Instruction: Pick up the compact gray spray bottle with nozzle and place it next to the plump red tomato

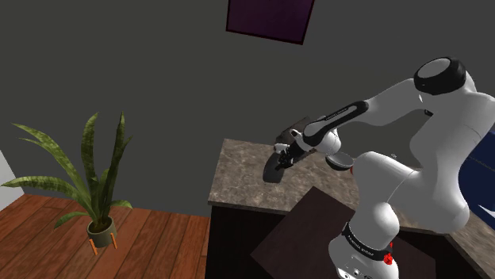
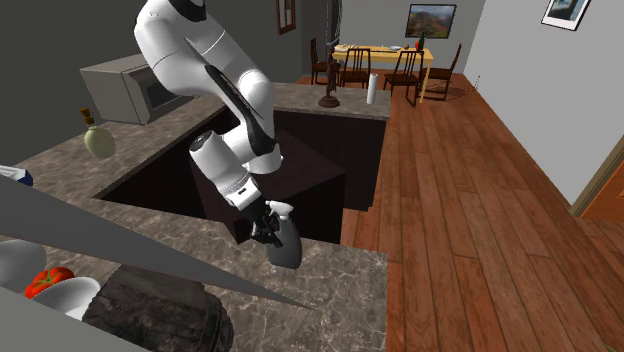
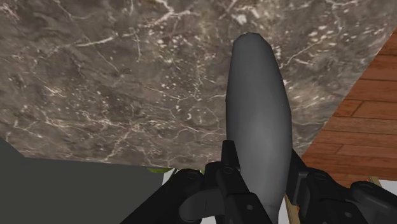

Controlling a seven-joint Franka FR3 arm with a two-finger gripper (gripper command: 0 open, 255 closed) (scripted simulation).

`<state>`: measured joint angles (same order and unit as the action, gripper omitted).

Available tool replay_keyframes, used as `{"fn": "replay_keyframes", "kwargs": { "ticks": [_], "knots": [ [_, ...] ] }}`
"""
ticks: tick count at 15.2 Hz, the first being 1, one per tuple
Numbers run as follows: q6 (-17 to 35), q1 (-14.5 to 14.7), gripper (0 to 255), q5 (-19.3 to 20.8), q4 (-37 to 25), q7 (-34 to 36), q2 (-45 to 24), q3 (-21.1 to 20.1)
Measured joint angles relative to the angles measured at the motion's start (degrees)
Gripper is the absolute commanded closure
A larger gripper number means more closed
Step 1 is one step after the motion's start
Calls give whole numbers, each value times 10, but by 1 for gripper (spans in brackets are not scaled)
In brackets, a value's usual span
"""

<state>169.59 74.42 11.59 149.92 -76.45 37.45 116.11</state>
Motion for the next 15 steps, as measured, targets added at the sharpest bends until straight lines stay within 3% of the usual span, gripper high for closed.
{"fn": "replay_keyframes", "kwargs": {
  "ticks": [15],
  "knots": [
    [-109,-194,255,-30,13,33,-36,-226]
  ]
}}
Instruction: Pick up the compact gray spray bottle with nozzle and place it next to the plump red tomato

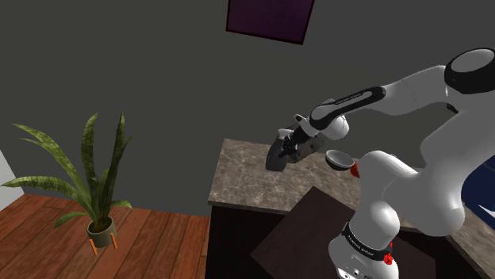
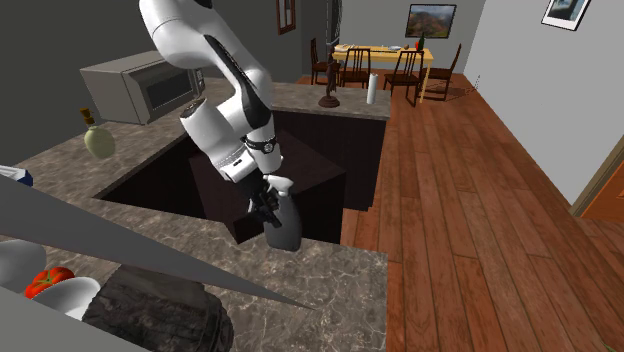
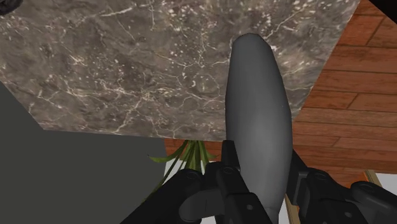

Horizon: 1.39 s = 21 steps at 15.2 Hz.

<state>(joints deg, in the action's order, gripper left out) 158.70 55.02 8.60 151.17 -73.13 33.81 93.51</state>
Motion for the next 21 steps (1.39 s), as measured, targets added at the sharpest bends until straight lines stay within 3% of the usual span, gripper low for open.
{"fn": "replay_keyframes", "kwargs": {
  "ticks": [12,21],
  "knots": [
    [-96,-140,255,0,-11,42,17,-164],
    [-167,-201,255,3,-36,76,41,-249]
  ]
}}
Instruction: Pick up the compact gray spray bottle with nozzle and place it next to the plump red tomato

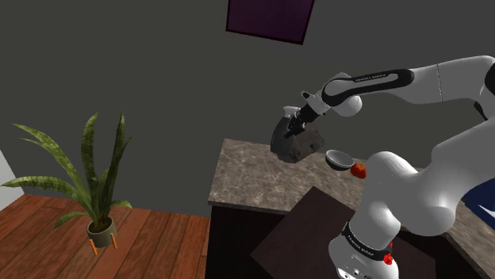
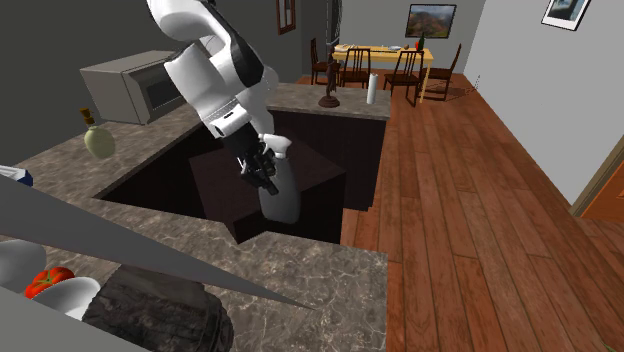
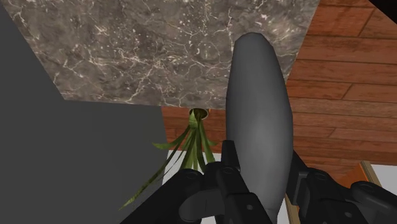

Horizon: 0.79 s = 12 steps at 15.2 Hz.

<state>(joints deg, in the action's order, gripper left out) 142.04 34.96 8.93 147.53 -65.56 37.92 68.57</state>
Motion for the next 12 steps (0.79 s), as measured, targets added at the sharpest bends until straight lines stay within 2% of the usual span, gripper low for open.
{"fn": "replay_keyframes", "kwargs": {
  "ticks": [6,12],
  "knots": [
    [-49,-31,255,1,-21,22,19,-49],
    [-94,-48,255,-1,-47,42,33,-87]
  ]
}}
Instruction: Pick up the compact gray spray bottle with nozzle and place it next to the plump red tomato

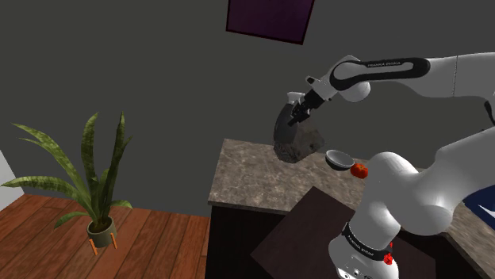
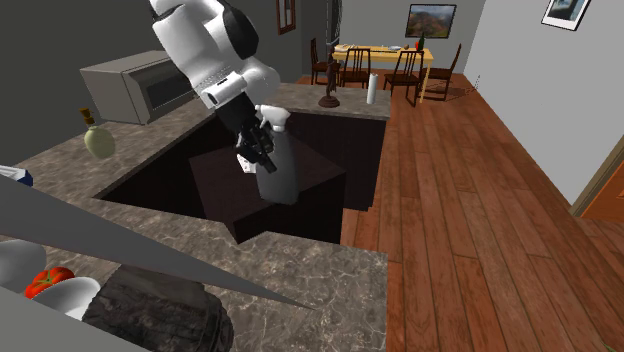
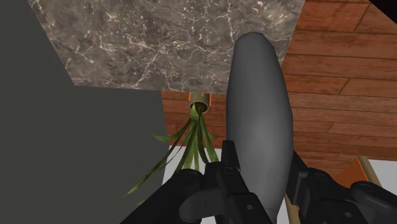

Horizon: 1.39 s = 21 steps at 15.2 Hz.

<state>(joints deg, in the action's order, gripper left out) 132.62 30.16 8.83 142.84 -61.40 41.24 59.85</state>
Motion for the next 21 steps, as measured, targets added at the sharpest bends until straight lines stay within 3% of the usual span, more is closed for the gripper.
{"fn": "replay_keyframes", "kwargs": {
  "ticks": [5,14,21],
  "knots": [
    [-38,-12,255,-1,-23,8,11,-22],
    [-138,-82,255,38,-70,-82,60,33],
    [-211,-102,255,61,-137,-157,75,92]
  ]
}}
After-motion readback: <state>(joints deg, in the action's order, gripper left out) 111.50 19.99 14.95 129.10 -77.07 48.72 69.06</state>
